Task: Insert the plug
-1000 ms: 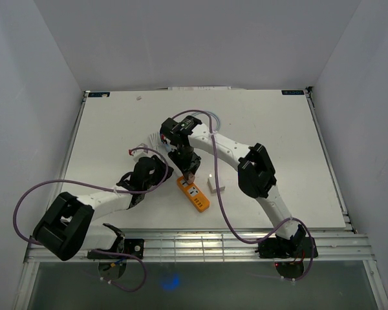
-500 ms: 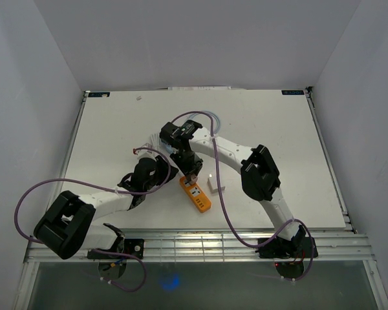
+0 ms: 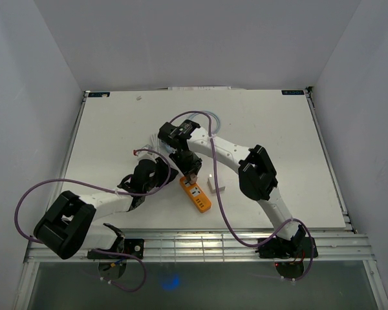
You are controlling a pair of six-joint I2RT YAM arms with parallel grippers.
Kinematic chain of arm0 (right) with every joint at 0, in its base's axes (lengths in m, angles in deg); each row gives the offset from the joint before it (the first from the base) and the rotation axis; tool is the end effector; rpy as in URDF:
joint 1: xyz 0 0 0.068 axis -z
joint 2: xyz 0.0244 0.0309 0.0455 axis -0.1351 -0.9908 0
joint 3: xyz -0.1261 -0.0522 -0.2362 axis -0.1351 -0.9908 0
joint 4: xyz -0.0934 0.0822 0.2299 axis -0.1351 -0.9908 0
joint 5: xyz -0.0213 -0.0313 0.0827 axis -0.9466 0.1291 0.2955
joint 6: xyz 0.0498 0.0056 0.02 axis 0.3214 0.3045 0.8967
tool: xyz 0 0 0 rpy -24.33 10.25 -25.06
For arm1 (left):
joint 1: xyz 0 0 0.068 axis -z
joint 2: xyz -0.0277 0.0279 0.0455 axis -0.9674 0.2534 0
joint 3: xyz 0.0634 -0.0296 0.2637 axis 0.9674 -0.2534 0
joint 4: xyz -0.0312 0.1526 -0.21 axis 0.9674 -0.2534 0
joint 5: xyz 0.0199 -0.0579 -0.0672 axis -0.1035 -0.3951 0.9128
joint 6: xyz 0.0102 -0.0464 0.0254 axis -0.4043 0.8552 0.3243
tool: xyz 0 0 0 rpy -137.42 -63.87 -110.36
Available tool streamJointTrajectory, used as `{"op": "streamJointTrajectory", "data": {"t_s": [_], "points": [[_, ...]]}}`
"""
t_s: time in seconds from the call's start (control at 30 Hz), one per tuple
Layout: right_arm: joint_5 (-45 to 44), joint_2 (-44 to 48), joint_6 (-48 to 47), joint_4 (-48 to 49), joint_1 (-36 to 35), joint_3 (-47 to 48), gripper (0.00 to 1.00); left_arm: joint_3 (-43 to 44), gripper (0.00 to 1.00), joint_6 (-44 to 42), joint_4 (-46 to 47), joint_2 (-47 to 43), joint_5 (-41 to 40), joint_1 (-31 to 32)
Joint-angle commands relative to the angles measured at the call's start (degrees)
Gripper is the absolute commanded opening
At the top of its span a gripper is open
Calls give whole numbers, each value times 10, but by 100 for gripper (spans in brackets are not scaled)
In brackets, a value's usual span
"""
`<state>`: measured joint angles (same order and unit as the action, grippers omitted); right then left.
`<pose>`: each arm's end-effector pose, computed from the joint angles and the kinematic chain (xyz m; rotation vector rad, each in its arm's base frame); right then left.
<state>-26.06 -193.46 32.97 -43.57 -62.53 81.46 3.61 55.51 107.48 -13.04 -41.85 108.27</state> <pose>0.2657 0.3700 0.2172 -1.0089 2.8034 -0.0178 0.1989 -0.1257 0.1488 -0.4230 2.1887 -0.7780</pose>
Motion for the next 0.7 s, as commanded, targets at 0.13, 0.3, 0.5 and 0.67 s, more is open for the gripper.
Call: {"op": "streamJointTrajectory", "data": {"t_s": [0.13,0.3,0.5,0.67], "points": [[-105,-101,6,-36,6,-66,8,-5,45,-13,12,-20,6,3],[-104,-120,4,-36,2,-60,8,-4,45,-16,12,-21,6,3],[-106,-136,2,-36,2,-51,8,-4,45,-18,12,-20,4,3],[-115,-144,10,-36,-1,-54,8,0,45,-22,12,-19,6,3]]}}
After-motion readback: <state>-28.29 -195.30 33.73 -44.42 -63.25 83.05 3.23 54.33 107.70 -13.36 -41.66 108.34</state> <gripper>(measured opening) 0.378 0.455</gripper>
